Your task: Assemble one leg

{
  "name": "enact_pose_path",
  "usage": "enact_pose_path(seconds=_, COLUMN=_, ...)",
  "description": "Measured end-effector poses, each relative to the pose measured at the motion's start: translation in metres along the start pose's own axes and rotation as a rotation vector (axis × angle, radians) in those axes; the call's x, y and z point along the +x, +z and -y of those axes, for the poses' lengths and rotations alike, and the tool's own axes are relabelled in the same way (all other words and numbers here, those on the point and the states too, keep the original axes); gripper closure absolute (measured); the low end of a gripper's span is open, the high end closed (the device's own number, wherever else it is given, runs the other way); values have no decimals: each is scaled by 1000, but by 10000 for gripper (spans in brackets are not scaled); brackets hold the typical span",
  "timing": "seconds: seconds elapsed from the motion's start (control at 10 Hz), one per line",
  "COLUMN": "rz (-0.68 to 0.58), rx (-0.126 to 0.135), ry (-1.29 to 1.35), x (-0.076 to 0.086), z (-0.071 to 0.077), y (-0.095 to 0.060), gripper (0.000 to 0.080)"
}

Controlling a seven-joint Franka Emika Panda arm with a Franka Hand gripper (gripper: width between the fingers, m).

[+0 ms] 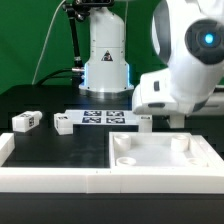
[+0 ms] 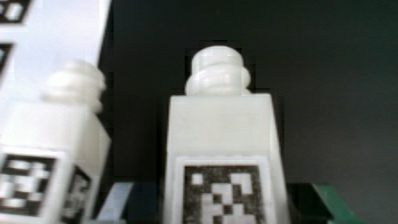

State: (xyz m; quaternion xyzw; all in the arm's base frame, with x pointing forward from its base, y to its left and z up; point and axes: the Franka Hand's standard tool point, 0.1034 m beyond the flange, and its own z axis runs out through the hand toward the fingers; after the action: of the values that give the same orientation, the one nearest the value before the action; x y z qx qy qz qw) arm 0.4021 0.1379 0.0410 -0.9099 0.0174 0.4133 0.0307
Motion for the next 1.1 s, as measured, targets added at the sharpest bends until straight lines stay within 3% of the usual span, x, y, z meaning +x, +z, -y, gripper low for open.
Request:
enact_pose_path(seconds=0.3, rz=-56, rx=4, ry=-7, x=-23, z=0, y=-39, gripper=511)
enact_pose_path(seconds=0.5, rz=-73, rx=5, ry=-6, x=-20, z=0, y=-34, gripper=509)
enact_pose_path(seconds=0.6, rz=-212, rx=15, ry=-9, x=-12, z=3, y=-42, gripper=509)
enact_pose_path(seconds=0.7, rz=-272, rx=15, ry=-9, x=-17, z=1, y=-39, gripper=509)
enact_pose_path(seconds=0.8, rz=-375, rx=21, ry=-21, x=-5, z=0, y=-43, gripper=509)
enact_pose_path(seconds=1.1, rz=-644, rx=31, ry=-59, x=1, z=-12, y=-70, gripper=509)
